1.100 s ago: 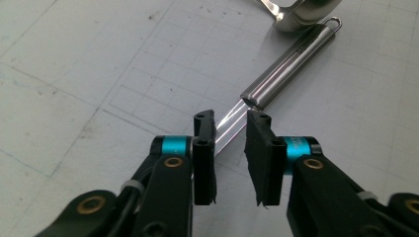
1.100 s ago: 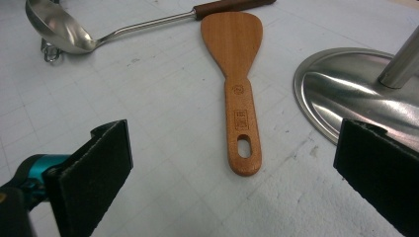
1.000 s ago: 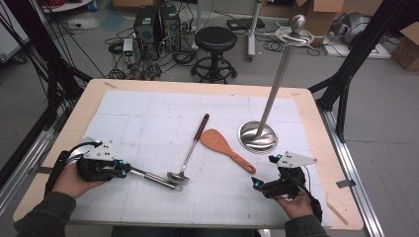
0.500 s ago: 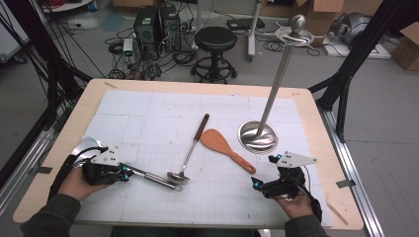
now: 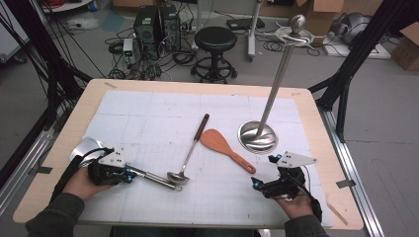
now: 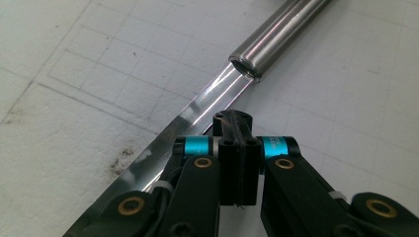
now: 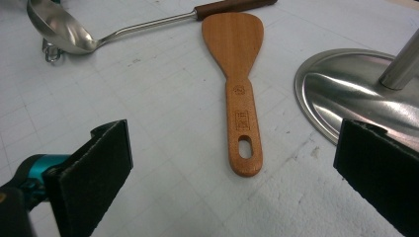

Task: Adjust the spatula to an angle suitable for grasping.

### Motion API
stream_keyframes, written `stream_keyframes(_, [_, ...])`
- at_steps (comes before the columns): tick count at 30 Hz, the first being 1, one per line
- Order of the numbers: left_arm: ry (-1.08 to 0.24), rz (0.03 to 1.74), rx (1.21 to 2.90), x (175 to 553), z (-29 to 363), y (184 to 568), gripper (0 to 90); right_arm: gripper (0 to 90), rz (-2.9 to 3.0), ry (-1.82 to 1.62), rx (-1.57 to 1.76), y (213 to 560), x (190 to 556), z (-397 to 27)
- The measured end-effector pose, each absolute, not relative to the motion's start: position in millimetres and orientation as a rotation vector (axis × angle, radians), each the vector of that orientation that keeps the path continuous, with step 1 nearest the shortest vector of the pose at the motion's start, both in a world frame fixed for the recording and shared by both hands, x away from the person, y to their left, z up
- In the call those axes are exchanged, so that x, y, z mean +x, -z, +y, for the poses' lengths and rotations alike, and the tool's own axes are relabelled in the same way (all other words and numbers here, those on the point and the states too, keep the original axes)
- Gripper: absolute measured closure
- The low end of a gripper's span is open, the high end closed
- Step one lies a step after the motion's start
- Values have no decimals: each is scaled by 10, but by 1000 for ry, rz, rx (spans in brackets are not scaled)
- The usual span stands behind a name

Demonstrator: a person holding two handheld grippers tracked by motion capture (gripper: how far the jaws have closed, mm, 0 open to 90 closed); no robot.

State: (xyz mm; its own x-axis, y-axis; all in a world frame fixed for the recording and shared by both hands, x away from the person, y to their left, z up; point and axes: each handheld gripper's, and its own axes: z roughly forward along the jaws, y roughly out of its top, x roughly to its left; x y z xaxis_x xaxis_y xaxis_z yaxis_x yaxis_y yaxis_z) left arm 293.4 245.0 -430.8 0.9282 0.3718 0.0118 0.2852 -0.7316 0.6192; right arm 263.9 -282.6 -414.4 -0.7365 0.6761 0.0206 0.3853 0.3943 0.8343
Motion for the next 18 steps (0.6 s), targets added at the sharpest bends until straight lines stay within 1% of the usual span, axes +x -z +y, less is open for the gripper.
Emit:
stream_keyframes(2, [-175, 451, 2455, 2945, 2452, 4306, 897, 2, 2334, -1267, 924, 4145, 2640, -2827])
stream_keyframes(18, [-168, 466, 2415, 2974, 2445, 4306, 897, 2, 2345, -1264, 923, 4148, 2648, -2810])
